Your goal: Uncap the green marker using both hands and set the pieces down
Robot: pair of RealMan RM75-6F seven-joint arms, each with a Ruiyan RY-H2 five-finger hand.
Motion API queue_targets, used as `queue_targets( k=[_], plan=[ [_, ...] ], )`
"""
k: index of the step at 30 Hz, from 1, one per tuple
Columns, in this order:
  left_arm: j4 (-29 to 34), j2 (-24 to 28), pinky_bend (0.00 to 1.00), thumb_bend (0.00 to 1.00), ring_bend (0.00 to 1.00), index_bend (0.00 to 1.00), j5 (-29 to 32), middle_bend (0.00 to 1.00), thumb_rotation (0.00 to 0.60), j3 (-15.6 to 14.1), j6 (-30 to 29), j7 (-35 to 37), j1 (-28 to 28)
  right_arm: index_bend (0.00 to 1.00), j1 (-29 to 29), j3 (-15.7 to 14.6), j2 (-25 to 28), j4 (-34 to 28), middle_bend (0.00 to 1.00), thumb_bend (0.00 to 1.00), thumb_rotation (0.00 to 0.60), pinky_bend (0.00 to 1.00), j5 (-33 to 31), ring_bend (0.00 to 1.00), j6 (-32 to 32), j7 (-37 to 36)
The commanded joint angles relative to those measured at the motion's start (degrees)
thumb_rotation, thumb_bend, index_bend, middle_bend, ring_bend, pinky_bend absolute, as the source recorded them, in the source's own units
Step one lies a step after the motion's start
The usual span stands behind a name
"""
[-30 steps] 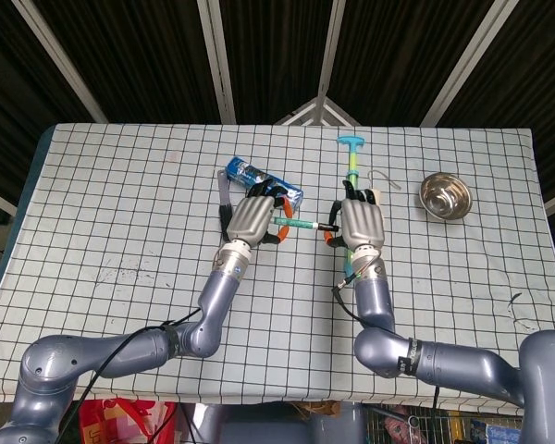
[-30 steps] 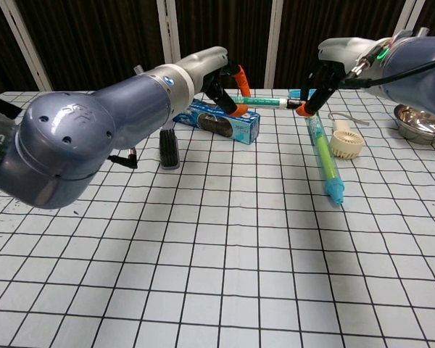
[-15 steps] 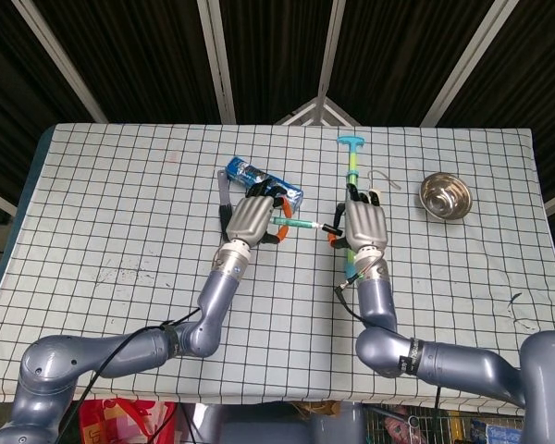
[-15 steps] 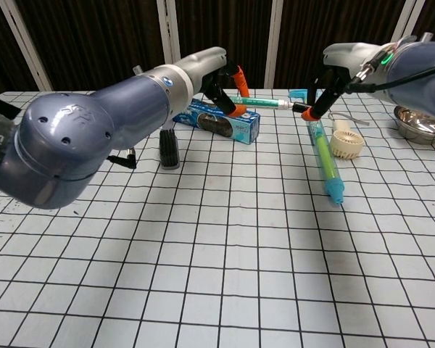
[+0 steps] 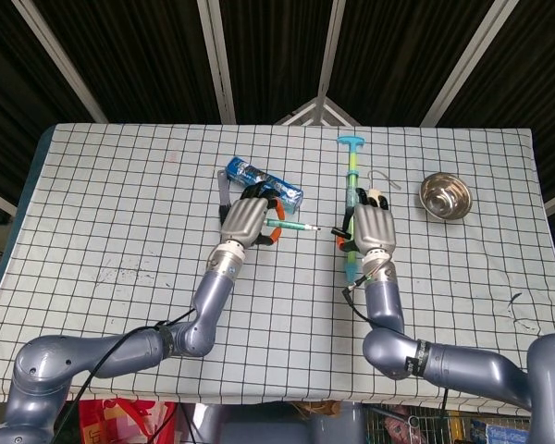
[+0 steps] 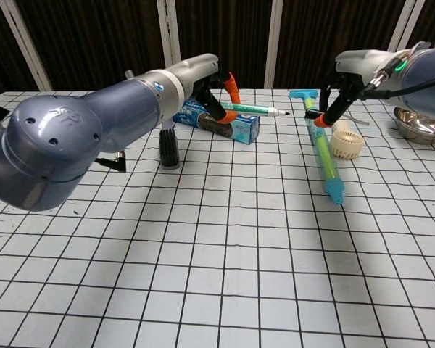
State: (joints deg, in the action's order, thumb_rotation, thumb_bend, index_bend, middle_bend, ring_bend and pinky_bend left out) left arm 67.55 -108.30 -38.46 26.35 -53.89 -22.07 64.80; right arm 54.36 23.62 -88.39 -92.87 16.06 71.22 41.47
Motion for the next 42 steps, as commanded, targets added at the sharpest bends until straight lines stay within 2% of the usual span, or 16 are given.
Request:
queue_targets(
  k=[1,15,21,23,26,28,31,37,42],
  plan=[
    [-0.7,0.1,0.00,0.55,0.00,0.67,0.2,0.18,0.600,-0.7,0.8,0.4,-0.7,0.69,-0.7,-0.5,0.3,-0.1,0.10,0.36,0.600,0.05,0.0,0.16,-0.2,-0.5],
    [-4.5,-0.8,0.00,0.55,0.00,0.67,-4.1,0.18,0.600,-5.2,6.2,7.2,-4.6,0.68,-5.5,-5.7,-0.2,0.3,0.10,0.36,0.600,0.05,2.6,0.16,-4.0,-4.8],
    [-6.9,-1.9,0.00,0.55,0.00,0.63,-6.5,0.17,0.600,-6.2,8.8,9.9,-4.8,0.54,-5.1,-6.8,-1.1,1.0,0.10,0.36,0.600,0.05,0.5,0.12,-6.4,-3.2],
    [-6.8,-1.8,0.00,0.55,0.00,0.61,-7.6,0.17,0.600,-5.9,9.0,11.1,-5.0,0.49,-4.8,-7.0,-1.1,1.0,0.10,0.34,0.600,0.05,-0.5,0.10,-6.9,-2.4],
    [-6.6,-1.2,0.00,0.55,0.00,0.55,-8.6,0.15,0.600,-6.4,8.9,11.1,-5.4,0.36,-4.4,-7.0,-0.7,0.7,0.10,0.28,0.600,0.05,-1.8,0.09,-7.6,-1.6],
    [-5.9,-0.6,0.00,0.55,0.00,0.50,-8.8,0.14,0.600,-6.9,8.8,10.4,-5.8,0.29,-4.5,-6.9,-0.6,0.6,0.10,0.27,0.600,0.05,-2.2,0.09,-7.5,-1.7],
    [-3.9,0.9,0.00,0.55,0.00,0.45,-8.6,0.12,0.600,-7.4,8.2,9.4,-6.5,0.24,-5.0,-6.8,-0.2,0.2,0.10,0.26,0.600,0.05,-1.8,0.09,-7.0,-2.7],
    [2.3,5.8,0.00,0.55,0.00,0.32,-6.9,0.11,0.600,-8.5,5.5,5.6,-9.0,0.23,-8.6,-6.1,4.9,-4.8,0.10,0.26,0.600,0.05,1.8,0.09,-4.9,-7.3],
    [8.2,10.2,0.00,0.56,0.00,0.27,-5.5,0.10,0.600,-9.0,3.6,4.0,-11.1,0.23,-13.2,-5.7,11.2,-9.7,0.10,0.26,0.600,0.05,6.5,0.09,-1.5,-12.2]
  ],
)
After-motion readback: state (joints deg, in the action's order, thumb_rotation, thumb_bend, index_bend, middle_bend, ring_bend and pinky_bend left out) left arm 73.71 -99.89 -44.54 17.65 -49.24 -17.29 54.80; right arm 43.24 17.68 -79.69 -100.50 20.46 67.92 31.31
